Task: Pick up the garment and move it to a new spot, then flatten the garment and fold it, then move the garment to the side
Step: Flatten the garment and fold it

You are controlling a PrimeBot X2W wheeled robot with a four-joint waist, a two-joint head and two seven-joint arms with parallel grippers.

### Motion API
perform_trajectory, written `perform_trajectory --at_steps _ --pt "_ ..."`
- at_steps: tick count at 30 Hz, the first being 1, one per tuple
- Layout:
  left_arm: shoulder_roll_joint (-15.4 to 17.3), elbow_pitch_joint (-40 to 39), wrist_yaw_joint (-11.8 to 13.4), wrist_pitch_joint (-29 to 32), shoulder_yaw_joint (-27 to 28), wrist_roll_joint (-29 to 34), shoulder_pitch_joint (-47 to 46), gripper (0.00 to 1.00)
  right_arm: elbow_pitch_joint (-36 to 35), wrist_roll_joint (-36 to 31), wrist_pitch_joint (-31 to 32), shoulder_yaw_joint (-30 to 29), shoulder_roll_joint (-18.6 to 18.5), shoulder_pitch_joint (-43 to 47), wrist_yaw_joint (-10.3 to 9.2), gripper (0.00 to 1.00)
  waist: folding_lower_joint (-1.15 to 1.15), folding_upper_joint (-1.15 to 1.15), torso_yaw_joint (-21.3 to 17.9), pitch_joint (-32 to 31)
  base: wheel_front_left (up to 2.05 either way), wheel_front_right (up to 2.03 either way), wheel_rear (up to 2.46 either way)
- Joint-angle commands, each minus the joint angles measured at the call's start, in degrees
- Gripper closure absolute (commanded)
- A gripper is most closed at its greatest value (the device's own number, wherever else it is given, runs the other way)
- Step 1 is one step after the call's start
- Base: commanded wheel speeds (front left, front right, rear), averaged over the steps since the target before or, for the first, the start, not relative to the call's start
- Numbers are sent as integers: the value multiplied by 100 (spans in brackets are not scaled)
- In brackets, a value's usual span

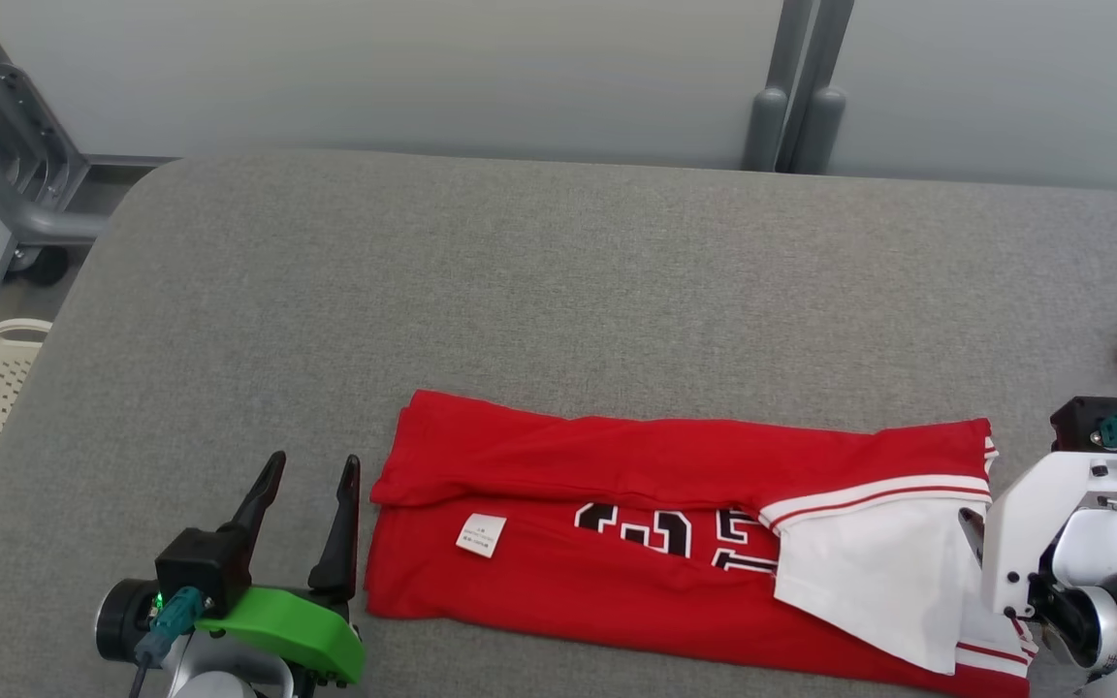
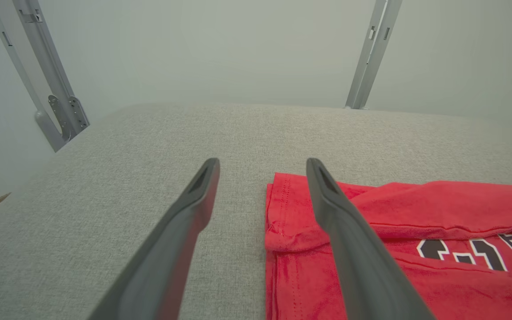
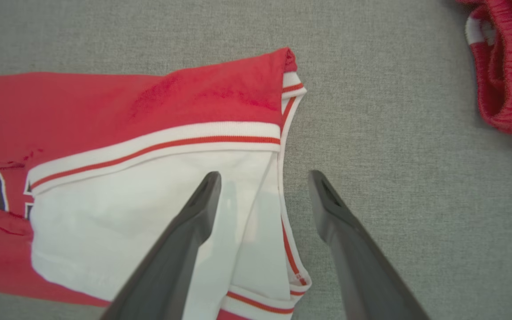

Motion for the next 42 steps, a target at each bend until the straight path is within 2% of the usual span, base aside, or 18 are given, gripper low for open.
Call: perform_trajectory --at_steps 1,10,21,28,29,30,35,42 --pt "-2 15 -14 -26 16 62 -91 0 46 -22 27 -21 -66 55 -1 0 0 0 122 114 0 0 0" --pt "-34 32 -51 -28 70 114 -118 0 225 33 -136 -105 -195 241 -2 0 0 0 235 265 0 0 0" --pt "-121 51 -159 -28 52 199 -178 0 639 207 -210 -47 -253 34 -2 0 0 0 274 500 0 0 0" --pt "-127 127 -227 -29 58 237 -269 0 897 484 -139 101 -177 -68 1 0 0 0 356 547 0 0 0" --pt "-132 136 -227 -29 82 242 -278 0 938 618 -126 190 -120 -102 2 62 0 0 368 557 0 0 0" --pt "-133 140 -230 -29 89 242 -280 0 943 693 -147 207 -96 -129 3 100 0 0 372 561 0 0 0" --pt "-148 159 -242 -29 116 258 -294 0 974 790 -157 287 -151 -142 0 100 0 0 388 574 0 0 0" --pt "-154 170 -241 -29 163 264 -242 0 834 609 -357 -43 -340 -141 -6 100 0 0 355 499 0 0 0"
